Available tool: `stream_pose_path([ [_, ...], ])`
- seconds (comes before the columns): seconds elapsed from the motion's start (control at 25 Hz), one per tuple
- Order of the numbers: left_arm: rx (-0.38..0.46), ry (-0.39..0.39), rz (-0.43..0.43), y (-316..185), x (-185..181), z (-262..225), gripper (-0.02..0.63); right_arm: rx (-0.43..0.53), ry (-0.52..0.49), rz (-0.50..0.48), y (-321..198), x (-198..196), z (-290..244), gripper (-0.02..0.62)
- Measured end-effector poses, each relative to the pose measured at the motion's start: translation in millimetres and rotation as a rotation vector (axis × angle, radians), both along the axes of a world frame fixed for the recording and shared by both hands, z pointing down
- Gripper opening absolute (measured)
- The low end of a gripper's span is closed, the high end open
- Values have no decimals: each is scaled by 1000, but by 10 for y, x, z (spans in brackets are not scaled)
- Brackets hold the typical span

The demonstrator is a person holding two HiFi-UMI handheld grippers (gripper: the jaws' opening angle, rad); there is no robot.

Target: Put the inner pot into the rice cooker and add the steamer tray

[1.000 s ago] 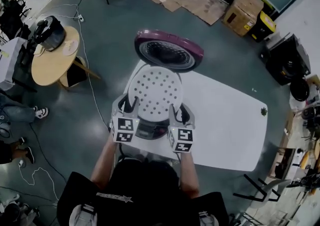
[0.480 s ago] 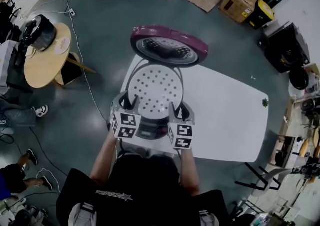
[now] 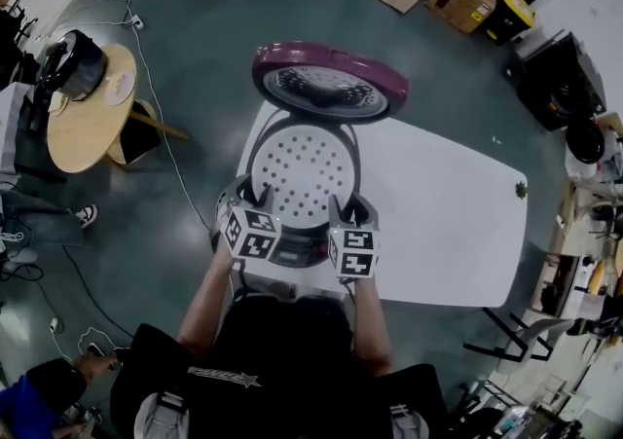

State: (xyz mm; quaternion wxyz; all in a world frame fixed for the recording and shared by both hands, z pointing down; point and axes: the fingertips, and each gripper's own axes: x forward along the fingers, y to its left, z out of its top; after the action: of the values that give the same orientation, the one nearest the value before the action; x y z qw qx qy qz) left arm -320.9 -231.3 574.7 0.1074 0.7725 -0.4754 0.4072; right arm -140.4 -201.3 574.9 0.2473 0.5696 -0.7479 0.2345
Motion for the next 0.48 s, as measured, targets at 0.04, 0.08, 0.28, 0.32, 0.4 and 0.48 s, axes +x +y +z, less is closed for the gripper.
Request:
stream_pose_path([
  [0.04, -9, -5, 1, 1, 0, 15, 198, -5, 0, -1, -1, 0, 7, 161],
  [0.08, -19, -7, 3, 3, 0, 30, 198, -8, -1, -2, -3, 1, 11, 161],
  [0.28, -51, 26, 7, 12, 6, 56, 199, -7, -18, -4, -14, 15, 10, 162],
  [0.32, -51, 31, 3, 7, 1, 53, 199, -7, -19, -3, -20, 19, 9, 164],
  [0.4, -40, 29, -8, -7, -16, 37, 213, -2, -15, 3, -36, 33, -4, 170],
  [0.48, -18, 24, -9, -17, -25, 11, 222, 16, -15, 12, -52, 55, -36, 206],
])
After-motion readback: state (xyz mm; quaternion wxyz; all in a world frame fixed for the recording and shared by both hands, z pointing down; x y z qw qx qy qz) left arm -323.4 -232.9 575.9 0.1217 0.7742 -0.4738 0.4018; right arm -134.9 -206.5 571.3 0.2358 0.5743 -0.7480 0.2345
